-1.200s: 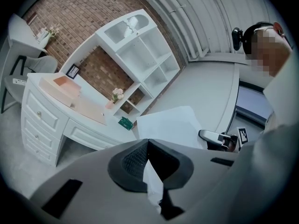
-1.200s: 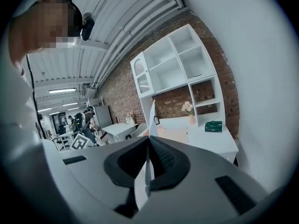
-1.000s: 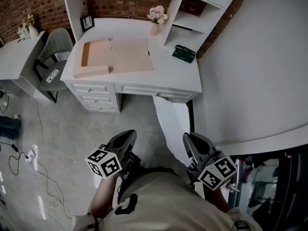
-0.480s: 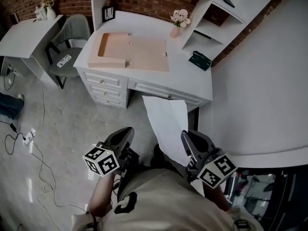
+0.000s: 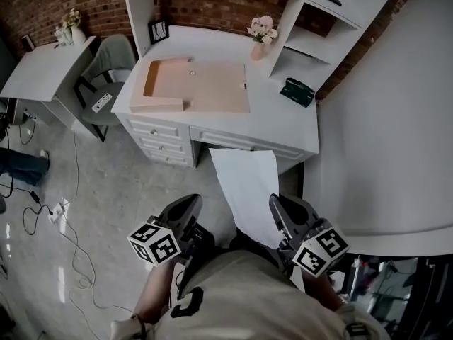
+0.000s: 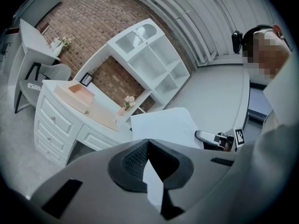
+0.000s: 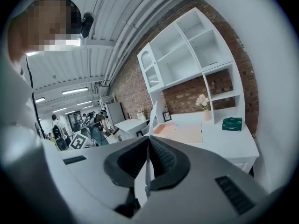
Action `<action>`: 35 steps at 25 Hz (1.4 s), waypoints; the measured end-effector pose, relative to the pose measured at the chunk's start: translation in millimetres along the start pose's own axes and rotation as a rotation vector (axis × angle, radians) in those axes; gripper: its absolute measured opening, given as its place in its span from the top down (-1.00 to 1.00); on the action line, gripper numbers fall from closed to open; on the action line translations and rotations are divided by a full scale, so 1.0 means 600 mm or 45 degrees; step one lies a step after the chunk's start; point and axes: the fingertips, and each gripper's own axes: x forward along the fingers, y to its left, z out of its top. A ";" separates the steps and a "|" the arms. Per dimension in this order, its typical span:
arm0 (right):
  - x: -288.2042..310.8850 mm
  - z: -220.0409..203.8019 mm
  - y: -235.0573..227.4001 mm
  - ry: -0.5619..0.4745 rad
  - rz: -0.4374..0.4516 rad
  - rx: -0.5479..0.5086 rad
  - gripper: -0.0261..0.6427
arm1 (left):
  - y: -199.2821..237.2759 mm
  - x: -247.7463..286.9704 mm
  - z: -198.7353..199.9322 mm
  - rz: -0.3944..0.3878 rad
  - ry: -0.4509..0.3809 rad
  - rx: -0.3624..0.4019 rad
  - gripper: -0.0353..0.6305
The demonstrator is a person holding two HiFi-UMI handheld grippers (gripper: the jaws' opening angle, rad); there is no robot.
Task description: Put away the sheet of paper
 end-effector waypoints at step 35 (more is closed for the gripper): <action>-0.006 0.078 -0.349 -0.083 0.287 0.114 0.84 | -0.142 0.311 -0.015 0.169 0.040 0.140 0.84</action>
